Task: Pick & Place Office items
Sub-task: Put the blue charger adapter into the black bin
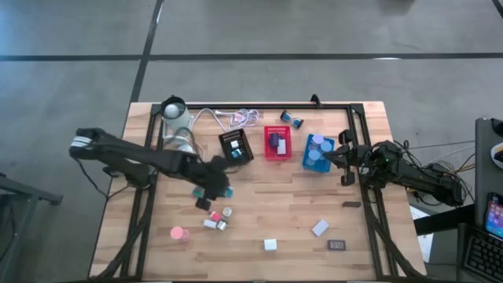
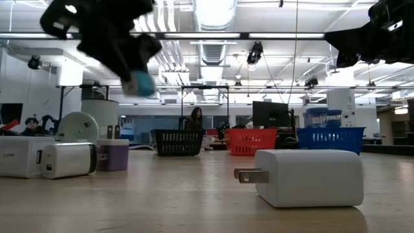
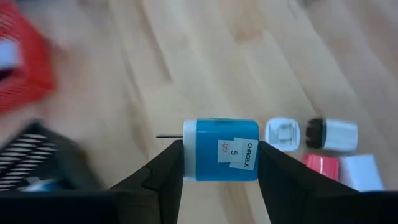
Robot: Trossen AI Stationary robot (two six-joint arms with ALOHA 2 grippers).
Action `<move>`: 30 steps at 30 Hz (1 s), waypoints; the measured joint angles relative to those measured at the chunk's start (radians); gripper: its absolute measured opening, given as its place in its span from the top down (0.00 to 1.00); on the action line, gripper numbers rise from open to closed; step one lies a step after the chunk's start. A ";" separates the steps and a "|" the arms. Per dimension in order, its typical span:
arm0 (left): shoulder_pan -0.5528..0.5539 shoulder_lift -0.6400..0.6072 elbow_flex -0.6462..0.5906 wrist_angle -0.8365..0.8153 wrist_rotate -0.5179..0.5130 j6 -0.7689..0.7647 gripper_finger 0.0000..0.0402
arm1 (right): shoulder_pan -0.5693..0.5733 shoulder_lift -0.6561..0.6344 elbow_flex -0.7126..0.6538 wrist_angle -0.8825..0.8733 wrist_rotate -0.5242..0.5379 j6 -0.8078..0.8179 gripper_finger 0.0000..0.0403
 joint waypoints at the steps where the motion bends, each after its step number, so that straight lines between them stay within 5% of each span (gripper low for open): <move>1: 0.004 -0.033 -0.003 -0.001 -0.008 -0.004 0.57 | 0.000 0.000 0.000 0.000 0.000 0.000 0.98; 9: 0.038 -0.330 -0.121 0.126 -0.088 -0.012 0.57 | 0.000 0.000 0.000 -0.001 0.000 0.005 0.98; 15: 0.096 -0.535 -0.337 0.422 -0.084 0.019 0.57 | 0.000 0.000 0.000 -0.001 0.000 0.008 0.98; 25: 0.167 -0.675 -0.613 0.933 -0.092 0.011 0.57 | 0.000 0.000 0.000 -0.002 0.000 0.008 0.98; 30: 0.168 -0.754 -0.669 0.949 -0.182 -0.022 0.57 | 0.000 0.000 0.000 -0.005 0.000 0.008 0.98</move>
